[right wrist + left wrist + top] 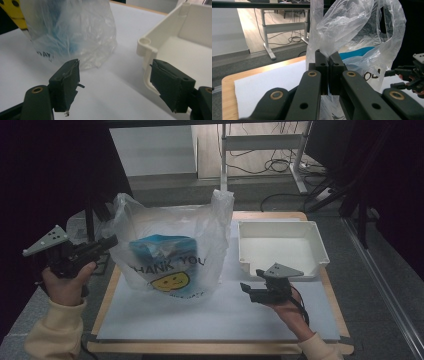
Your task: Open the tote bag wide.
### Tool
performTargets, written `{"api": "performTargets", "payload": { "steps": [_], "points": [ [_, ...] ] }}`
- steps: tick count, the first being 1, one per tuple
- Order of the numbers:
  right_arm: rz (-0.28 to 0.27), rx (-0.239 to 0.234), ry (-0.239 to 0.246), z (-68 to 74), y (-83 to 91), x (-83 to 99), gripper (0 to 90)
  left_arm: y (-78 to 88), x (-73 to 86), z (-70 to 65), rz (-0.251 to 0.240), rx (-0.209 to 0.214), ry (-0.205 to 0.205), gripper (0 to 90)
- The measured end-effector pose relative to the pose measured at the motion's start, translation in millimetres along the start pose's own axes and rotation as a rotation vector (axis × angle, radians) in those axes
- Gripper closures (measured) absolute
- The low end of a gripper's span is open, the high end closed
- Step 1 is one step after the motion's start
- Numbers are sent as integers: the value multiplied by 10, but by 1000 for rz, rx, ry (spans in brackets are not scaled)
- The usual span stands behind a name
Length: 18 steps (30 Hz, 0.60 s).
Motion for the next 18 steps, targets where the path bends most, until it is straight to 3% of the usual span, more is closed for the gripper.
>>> {"api": "performTargets", "payload": {
  "steps": [11,18],
  "points": [
    [-89,-5,12,-124,152,-626,249,-45,-3,-21,1,1,-1,886],
    [-128,-29,25,-121,214,-1000,249,-18,-12,-1,-2,-6,8,885]
  ]
}}
Point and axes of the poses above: each handheld gripper's, and its own axes: y roughly backward along the jaws, x roughly out of its underside, z roughly to its left, the point moved 7 cm from there along -y, roughly forward along the jaws, and after that the axes turned 9 degrees about y, right-handed, at the moved point
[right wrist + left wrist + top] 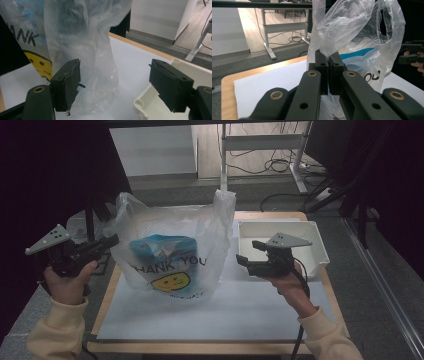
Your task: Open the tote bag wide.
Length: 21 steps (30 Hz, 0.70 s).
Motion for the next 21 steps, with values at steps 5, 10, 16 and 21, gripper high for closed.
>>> {"api": "performTargets", "payload": {
  "steps": [5,10,16,21],
  "points": [
    [-13,-34,15,84,-9,-208,241,9,16,23,-2,-5,7,884],
    [-28,-49,38,145,-20,-397,238,6,18,34,-5,-7,12,884],
    [-36,-67,49,171,-79,-621,234,8,25,50,-8,-7,18,884],
    [-29,-76,56,213,-172,-691,235,13,27,52,-10,-6,19,883]
  ]
}}
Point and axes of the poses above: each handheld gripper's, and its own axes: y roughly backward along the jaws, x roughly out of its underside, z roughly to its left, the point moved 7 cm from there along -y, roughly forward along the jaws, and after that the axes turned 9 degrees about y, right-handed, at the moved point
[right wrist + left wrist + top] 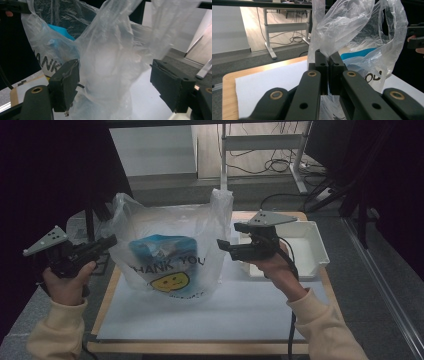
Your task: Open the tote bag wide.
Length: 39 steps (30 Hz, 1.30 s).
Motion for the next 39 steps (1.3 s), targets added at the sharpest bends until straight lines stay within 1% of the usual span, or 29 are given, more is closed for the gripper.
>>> {"api": "performTargets", "payload": {
  "steps": [1,2,3,5,8,10,11,12,13,15,16,17,19,20,21,22,24,25,27,30,32,34,35,39],
  "points": [
    [3,-3,-1,11,-49,-31,244,6,-1,0,0,0,2,882],
    [3,-3,-1,11,-49,-31,244,6,-1,0,0,0,2,882],
    [13,1,7,10,-106,-59,259,14,-1,1,-2,1,2,882],
    [21,7,11,-2,-162,-87,284,26,-1,3,-2,0,1,882],
    [23,-3,3,-29,-228,-123,333,38,3,9,-3,-2,1,882],
    [23,-16,-2,-35,-260,-140,404,54,8,27,-3,-5,3,882],
    [23,-16,-2,-35,-260,-140,404,54,8,27,-3,-5,3,882],
    [23,-23,0,-37,-271,-145,439,61,8,34,-3,-7,4,882],
    [28,-28,-2,-37,-292,-157,529,73,9,43,-4,-9,6,883],
    [26,-37,0,-30,-303,-179,598,88,8,52,-6,-11,4,883],
    [26,-37,0,-30,-303,-179,598,88,8,52,-6,-11,4,883],
    [18,-38,9,-18,-300,-208,668,100,10,62,-6,-13,6,883],
    [11,-40,19,-6,-295,-232,729,109,11,75,-7,-17,9,883],
    [11,-40,19,-6,-295,-232,729,109,11,75,-7,-17,9,883],
    [3,-41,30,3,-290,-256,787,116,12,84,-8,-18,9,883],
    [0,-40,35,3,-290,-262,804,126,14,95,-8,-20,12,883],
    [-2,-39,43,1,-292,-268,819,130,16,100,-9,-21,13,883],
    [-6,-41,49,0,-301,-270,843,137,23,110,-9,-24,16,883],
    [-8,-45,49,6,-318,-257,861,143,35,123,-8,-26,18,883],
    [-11,-53,47,14,-329,-238,867,152,50,138,-7,-28,20,883],
    [-25,-68,42,46,-327,-208,877,177,77,166,-8,-31,28,883],
    [-30,-71,43,60,-322,-200,879,187,85,175,-8,-32,29,883],
    [-36,-80,51,95,-307,-183,881,200,95,183,-9,-33,32,883],
    [-31,-82,61,125,-299,-160,883,219,138,202,-7,-32,39,883]
  ]
}}
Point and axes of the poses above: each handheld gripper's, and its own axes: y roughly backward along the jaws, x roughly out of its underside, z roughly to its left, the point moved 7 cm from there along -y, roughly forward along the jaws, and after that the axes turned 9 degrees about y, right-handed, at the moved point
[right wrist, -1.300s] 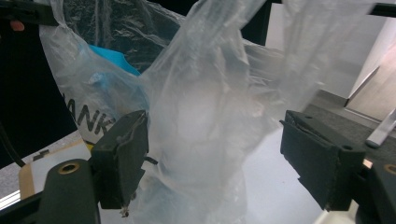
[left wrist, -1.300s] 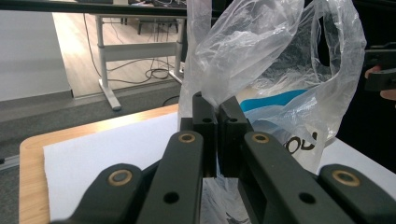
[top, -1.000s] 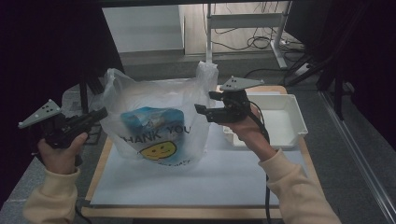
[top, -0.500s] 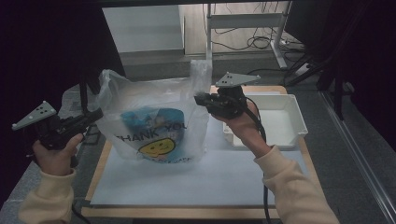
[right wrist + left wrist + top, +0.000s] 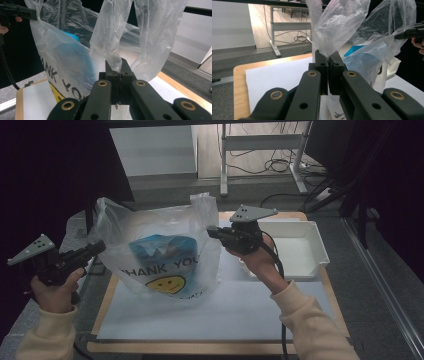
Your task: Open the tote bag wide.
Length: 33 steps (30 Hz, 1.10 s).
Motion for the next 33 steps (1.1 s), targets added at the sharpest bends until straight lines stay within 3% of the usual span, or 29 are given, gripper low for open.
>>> {"api": "performTargets", "payload": {
  "steps": [9,18,33],
  "points": [
    [13,-6,-9,39,-37,160,882,-49,161,73,24,13,37,883],
    [24,-10,-25,42,-71,260,884,-82,229,96,37,12,46,884],
    [-2,-10,-49,103,-94,475,884,-109,424,127,50,16,71,885]
  ]
}}
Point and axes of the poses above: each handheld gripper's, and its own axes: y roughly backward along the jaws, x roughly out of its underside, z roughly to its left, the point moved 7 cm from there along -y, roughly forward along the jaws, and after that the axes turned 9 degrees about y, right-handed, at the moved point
